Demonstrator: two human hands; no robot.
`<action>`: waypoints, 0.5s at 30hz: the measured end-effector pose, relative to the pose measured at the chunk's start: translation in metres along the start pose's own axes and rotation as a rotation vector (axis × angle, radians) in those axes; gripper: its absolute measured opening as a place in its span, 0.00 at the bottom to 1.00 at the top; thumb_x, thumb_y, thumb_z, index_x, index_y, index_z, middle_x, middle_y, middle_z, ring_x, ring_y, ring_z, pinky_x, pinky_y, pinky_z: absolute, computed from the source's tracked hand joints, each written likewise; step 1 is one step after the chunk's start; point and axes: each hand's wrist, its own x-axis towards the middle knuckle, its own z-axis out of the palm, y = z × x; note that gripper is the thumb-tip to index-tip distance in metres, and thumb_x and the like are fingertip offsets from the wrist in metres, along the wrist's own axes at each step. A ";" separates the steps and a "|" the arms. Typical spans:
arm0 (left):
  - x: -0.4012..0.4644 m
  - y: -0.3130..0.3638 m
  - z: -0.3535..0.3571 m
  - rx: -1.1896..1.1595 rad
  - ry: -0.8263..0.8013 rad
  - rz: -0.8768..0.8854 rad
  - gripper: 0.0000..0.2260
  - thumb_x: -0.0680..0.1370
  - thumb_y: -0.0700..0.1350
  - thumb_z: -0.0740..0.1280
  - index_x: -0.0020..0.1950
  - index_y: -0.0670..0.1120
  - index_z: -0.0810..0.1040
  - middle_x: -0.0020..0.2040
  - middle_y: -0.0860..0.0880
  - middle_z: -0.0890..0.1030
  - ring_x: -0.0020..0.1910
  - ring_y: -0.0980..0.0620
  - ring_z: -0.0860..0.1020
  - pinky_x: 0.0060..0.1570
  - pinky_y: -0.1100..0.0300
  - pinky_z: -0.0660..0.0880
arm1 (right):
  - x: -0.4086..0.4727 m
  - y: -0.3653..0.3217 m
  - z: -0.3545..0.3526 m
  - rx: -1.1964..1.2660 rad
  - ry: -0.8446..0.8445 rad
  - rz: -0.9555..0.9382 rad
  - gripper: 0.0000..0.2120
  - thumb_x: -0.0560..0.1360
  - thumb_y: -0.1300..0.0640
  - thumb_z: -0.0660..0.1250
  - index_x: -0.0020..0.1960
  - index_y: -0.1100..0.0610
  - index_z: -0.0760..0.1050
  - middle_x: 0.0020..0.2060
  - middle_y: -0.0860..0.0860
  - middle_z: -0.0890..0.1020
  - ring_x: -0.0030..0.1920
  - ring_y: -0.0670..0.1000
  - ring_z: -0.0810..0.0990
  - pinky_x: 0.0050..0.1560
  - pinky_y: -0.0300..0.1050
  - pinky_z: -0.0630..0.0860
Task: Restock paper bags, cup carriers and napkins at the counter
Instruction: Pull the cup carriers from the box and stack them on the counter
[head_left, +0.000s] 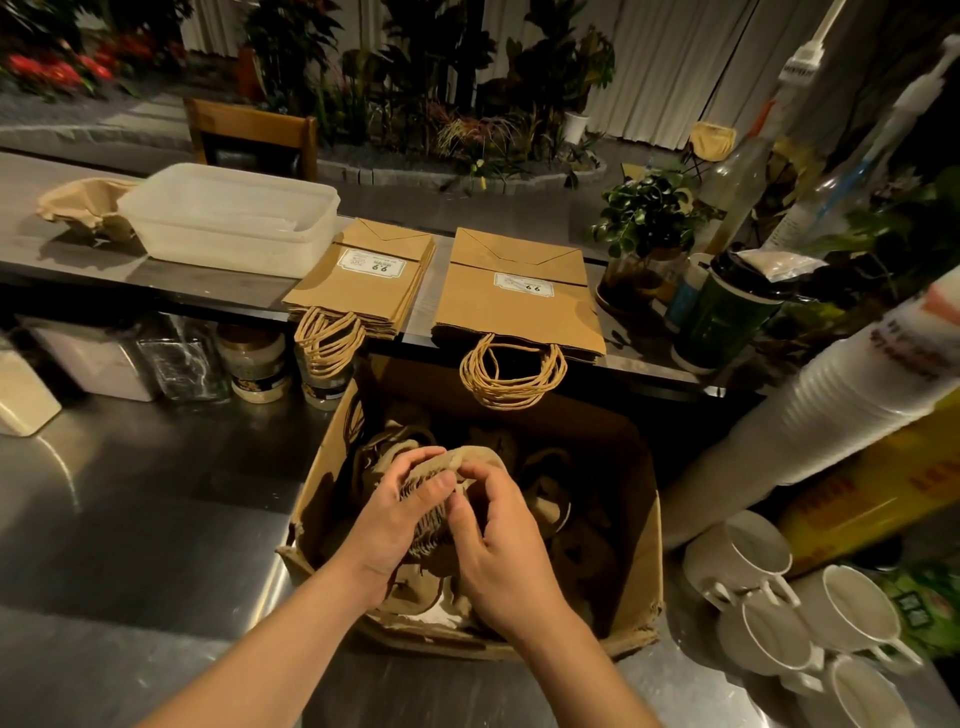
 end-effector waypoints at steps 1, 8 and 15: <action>0.000 0.000 0.000 0.007 -0.003 0.002 0.39 0.57 0.71 0.75 0.66 0.61 0.75 0.62 0.54 0.80 0.61 0.55 0.78 0.56 0.58 0.74 | 0.000 0.001 0.000 0.000 -0.011 0.000 0.13 0.83 0.41 0.60 0.67 0.39 0.69 0.62 0.35 0.74 0.63 0.36 0.73 0.61 0.35 0.75; 0.000 -0.005 -0.006 -0.020 -0.007 -0.042 0.41 0.55 0.65 0.81 0.66 0.59 0.76 0.62 0.49 0.81 0.59 0.50 0.81 0.50 0.59 0.79 | -0.007 0.007 -0.005 0.041 -0.129 -0.021 0.20 0.81 0.42 0.65 0.71 0.39 0.67 0.64 0.35 0.71 0.65 0.36 0.71 0.56 0.25 0.72; 0.007 -0.010 -0.012 -0.103 0.052 -0.070 0.38 0.50 0.67 0.83 0.59 0.65 0.80 0.61 0.46 0.83 0.63 0.41 0.80 0.65 0.38 0.76 | -0.020 0.046 -0.013 0.031 0.243 -0.007 0.08 0.80 0.46 0.65 0.57 0.34 0.72 0.52 0.36 0.76 0.57 0.43 0.77 0.55 0.46 0.78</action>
